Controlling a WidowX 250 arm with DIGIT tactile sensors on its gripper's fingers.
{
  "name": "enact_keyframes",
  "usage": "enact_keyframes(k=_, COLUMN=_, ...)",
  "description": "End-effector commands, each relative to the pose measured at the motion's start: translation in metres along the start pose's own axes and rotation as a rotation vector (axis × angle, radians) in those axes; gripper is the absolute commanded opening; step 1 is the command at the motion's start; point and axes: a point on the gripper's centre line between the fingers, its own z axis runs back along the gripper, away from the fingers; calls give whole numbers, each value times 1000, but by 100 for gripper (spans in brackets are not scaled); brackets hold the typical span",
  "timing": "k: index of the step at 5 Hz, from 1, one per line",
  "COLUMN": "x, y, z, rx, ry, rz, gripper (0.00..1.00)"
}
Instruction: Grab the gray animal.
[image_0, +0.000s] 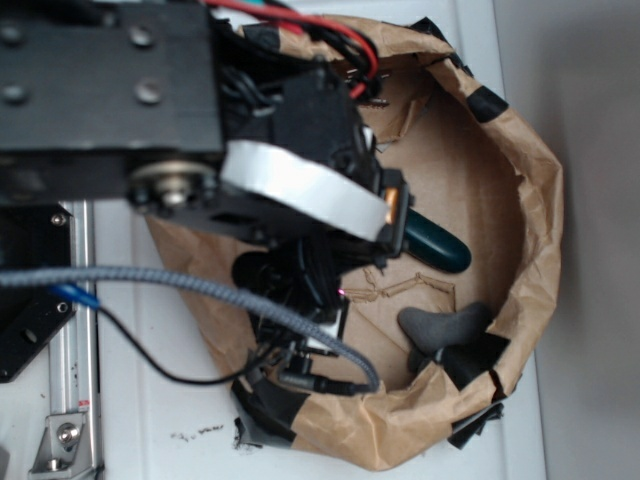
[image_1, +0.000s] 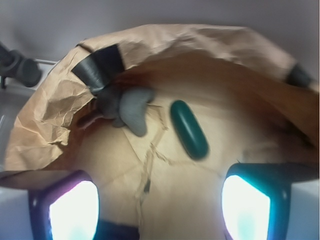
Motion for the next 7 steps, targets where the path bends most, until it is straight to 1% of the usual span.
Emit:
enact_keyframes(k=1, x=26, y=25, z=-42, rx=-24, ry=-38, rz=-88, gripper=100)
enact_keyframes(k=2, x=27, y=5, z=-64, rx=-48, ry=-22, rz=-211, gripper=100)
enact_keyframes(k=3, x=26, y=-17, z=-83, rx=-74, ry=-14, rz=-271, gripper=100)
enact_keyframes(k=4, x=33, y=-39, z=-98, rx=-100, ry=-13, rz=-320, gripper=100)
enact_keyframes(k=5, x=38, y=-61, z=-99, rx=-141, ry=-34, rz=-358, gripper=100)
enact_keyframes(k=6, x=44, y=-67, z=-122, rx=-96, ry=-43, rz=-312, gripper=100)
enact_keyframes(k=7, x=52, y=-63, z=-135, rx=-50, ry=-43, rz=-297, gripper=7)
